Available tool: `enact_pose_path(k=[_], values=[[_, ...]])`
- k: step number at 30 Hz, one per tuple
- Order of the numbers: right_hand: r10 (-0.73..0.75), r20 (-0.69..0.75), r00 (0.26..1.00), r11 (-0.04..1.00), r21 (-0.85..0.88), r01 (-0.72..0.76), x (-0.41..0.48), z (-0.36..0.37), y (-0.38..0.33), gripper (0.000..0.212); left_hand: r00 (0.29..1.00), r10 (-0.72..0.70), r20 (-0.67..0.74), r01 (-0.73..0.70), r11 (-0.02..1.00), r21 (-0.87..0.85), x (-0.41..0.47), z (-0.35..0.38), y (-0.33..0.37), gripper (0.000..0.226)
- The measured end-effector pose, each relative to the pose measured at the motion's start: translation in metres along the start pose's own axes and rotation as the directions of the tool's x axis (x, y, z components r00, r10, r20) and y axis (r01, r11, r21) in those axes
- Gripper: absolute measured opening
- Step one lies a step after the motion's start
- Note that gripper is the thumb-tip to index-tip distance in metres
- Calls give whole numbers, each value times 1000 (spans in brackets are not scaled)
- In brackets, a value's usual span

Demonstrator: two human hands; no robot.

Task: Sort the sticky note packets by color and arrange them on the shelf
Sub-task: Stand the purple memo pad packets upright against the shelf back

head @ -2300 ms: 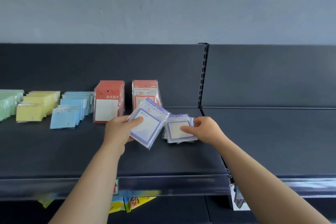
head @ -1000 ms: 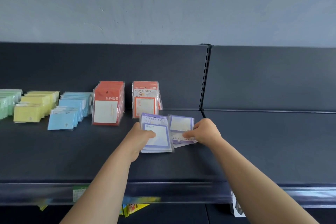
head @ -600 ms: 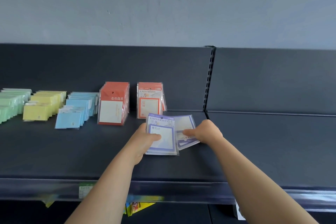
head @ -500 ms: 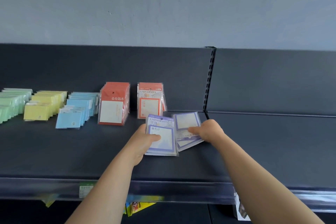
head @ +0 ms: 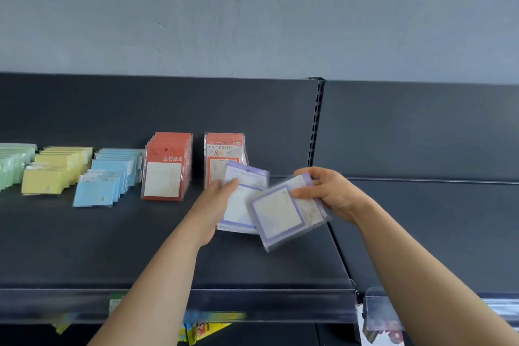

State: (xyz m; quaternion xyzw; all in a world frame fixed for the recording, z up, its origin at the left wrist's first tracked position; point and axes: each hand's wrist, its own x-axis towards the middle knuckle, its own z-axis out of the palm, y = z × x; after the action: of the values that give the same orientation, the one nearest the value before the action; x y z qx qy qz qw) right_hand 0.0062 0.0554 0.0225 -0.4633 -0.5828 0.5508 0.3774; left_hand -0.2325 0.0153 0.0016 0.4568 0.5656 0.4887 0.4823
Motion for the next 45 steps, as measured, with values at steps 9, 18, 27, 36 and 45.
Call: enact_pose_path(k=[9, 18, 27, 36, 45], values=[[-128, -268, 955, 974, -214, 71, 22, 42, 15, 62, 987, 27, 161, -41, 995, 87, -10, 13, -12, 32], [142, -201, 969, 548, -799, -246, 14, 49, 22, 60, 992, -10, -126, 2, 998, -60, -1, -19, -33, 29], [159, -217, 963, 840, -483, -248, 13, 27, 23, 26, 992, -3, -128, -8, 997, -83, -10, -18, -28, 24], [-14, -94, 995, 1000, 17, 16, -3, 55, 41, 30, 993, 101, 61, -97, 994, -58, -21, 36, -20, 27], [-324, -141, 936, 946, -38, 322, -20, 40, 35, 39, 956, 210, 203, -262, 925, 275, -20, 44, -1, 63]])
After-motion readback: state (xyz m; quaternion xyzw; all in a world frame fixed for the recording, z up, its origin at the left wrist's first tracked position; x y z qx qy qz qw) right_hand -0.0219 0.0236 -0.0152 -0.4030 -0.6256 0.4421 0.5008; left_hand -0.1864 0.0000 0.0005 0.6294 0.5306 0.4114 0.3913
